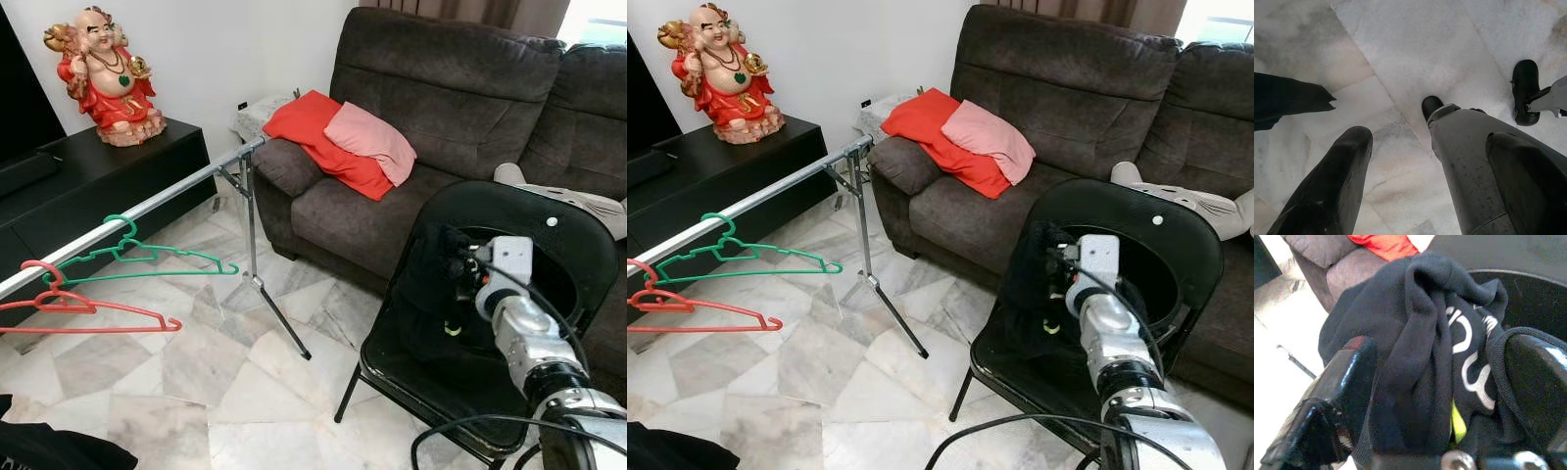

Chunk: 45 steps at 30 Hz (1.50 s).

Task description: Hang hanger

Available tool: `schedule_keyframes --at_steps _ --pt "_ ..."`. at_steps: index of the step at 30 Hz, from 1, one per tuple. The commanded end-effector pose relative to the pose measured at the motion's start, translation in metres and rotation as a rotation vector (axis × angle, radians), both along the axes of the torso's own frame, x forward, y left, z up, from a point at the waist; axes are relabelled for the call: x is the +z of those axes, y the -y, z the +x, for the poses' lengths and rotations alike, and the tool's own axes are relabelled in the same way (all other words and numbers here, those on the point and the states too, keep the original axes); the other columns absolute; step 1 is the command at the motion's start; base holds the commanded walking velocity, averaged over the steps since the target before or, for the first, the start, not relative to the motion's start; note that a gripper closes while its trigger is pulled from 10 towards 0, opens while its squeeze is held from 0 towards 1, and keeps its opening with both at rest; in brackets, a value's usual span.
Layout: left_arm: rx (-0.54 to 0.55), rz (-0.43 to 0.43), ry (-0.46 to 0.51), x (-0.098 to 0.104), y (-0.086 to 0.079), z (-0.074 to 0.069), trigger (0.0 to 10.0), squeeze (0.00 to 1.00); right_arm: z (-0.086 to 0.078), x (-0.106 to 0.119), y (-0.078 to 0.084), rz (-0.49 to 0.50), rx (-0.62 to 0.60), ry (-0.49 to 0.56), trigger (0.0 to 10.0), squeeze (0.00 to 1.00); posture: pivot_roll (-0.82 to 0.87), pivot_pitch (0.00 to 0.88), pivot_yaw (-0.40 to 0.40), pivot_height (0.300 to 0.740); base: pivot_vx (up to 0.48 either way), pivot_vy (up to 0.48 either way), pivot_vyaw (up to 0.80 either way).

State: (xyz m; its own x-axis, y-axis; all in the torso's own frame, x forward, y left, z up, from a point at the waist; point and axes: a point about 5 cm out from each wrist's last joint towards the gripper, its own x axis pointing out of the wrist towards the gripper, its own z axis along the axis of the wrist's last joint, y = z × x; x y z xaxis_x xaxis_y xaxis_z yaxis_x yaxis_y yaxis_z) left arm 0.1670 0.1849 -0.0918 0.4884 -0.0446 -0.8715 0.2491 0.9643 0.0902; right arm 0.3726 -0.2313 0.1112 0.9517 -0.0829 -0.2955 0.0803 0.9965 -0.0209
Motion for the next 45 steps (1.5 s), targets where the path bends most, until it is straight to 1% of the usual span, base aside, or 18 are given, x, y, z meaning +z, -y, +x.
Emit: schedule_keyframes --at_steps 1,6,7,8,9,11,14,20,22,25,26,27,28,29,30,31,37,45 --pt "0.003 0.003 -0.024 -0.003 -0.004 -0.007 10.0 0.00 0.000 -0.002 -0.004 0.002 0.008 -0.019 10.0 0.00 0.06 0.038 0.021 0.740 0.000 0.000 0.00" --pt "-0.001 0.004 -0.029 -0.003 -0.004 -0.008 10.0 0.00 -0.004 -0.011 -0.005 0.003 0.017 -0.058 10.0 0.01 0.05 0.042 0.022 0.740 0.000 0.000 0.00" --pt "-0.001 0.004 -0.029 -0.003 -0.003 -0.008 10.0 0.00 -0.003 -0.010 -0.005 0.008 0.014 -0.048 10.0 1.00 0.06 0.044 0.022 0.740 0.000 0.000 0.00" --pt "-0.001 0.003 -0.030 -0.003 -0.003 -0.008 10.0 0.00 -0.003 -0.009 -0.004 0.010 0.011 -0.040 10.0 1.00 0.06 0.044 0.022 0.740 0.000 0.000 0.00" --pt "-0.004 0.002 -0.030 -0.003 -0.003 -0.009 10.0 0.00 -0.001 -0.003 -0.005 0.011 0.014 0.004 10.0 1.00 0.05 0.044 0.022 0.740 0.000 0.000 0.00" --pt "-0.006 0.002 -0.031 -0.003 -0.003 -0.009 10.0 0.00 0.001 0.002 -0.007 0.012 0.021 0.034 10.0 1.00 0.05 0.043 0.022 0.740 0.000 0.000 0.00" --pt "-0.012 0.000 -0.033 -0.004 -0.001 -0.009 10.0 0.00 0.004 0.007 -0.012 0.053 0.025 0.066 10.0 1.00 0.04 0.040 0.023 0.740 0.000 0.000 0.00" --pt "-0.021 -0.002 -0.033 -0.004 0.000 -0.009 10.0 0.00 0.002 0.003 -0.018 0.123 0.019 0.046 10.0 1.00 0.03 0.025 0.023 0.740 0.000 0.000 0.00" --pt "-0.025 -0.002 -0.033 -0.004 0.001 -0.009 10.0 0.00 0.001 0.001 -0.020 0.117 0.011 0.043 10.0 1.00 0.03 0.023 0.022 0.740 0.000 0.000 0.00" --pt "-0.026 -0.003 -0.034 -0.004 0.002 -0.009 10.0 0.00 -0.005 -0.005 -0.015 0.115 -0.073 0.030 10.0 1.00 0.03 0.012 0.016 0.740 0.000 0.000 0.00" --pt "-0.026 -0.003 -0.034 -0.004 0.002 -0.009 10.0 0.00 -0.005 -0.005 -0.015 0.115 -0.073 0.030 10.0 1.00 0.03 0.012 0.016 0.740 0.000 0.000 0.00" --pt "-0.027 -0.004 -0.034 -0.004 0.003 -0.010 10.0 0.00 -0.010 -0.010 -0.012 0.126 -0.116 0.015 10.0 1.00 0.03 0.007 0.013 0.740 0.000 0.000 0.00" --pt "-0.027 -0.005 -0.035 -0.004 0.003 -0.010 10.0 0.00 -0.012 -0.011 -0.011 0.134 -0.127 0.009 10.0 1.00 0.03 0.006 0.013 0.740 0.000 0.000 0.00" --pt "-0.028 -0.006 -0.035 -0.004 0.004 -0.010 10.0 0.00 -0.014 -0.013 -0.011 0.141 -0.131 0.005 10.0 0.51 0.03 0.005 0.012 0.740 0.000 0.000 0.00" --pt "-0.028 -0.006 -0.035 -0.004 0.004 -0.010 10.0 0.00 -0.016 -0.013 -0.011 0.146 -0.133 0.003 10.0 0.51 0.02 0.005 0.012 0.740 0.000 0.000 0.00" --pt "-0.028 -0.007 -0.035 -0.004 0.004 -0.010 10.0 0.00 -0.017 -0.014 -0.012 0.143 -0.129 0.001 10.0 0.00 0.02 0.005 0.011 0.740 0.000 0.000 0.00" --pt "-0.024 -0.010 -0.033 -0.004 0.005 -0.009 10.0 0.00 -0.024 -0.011 -0.014 0.139 -0.126 0.006 10.0 0.00 0.02 0.020 0.003 0.740 0.000 0.000 0.00" --pt "-0.015 -0.004 -0.047 -0.006 0.002 -0.014 10.0 0.00 -0.036 0.000 -0.024 0.138 -0.120 0.026 10.0 0.00 0.01 0.040 0.005 0.740 0.000 0.000 0.00"
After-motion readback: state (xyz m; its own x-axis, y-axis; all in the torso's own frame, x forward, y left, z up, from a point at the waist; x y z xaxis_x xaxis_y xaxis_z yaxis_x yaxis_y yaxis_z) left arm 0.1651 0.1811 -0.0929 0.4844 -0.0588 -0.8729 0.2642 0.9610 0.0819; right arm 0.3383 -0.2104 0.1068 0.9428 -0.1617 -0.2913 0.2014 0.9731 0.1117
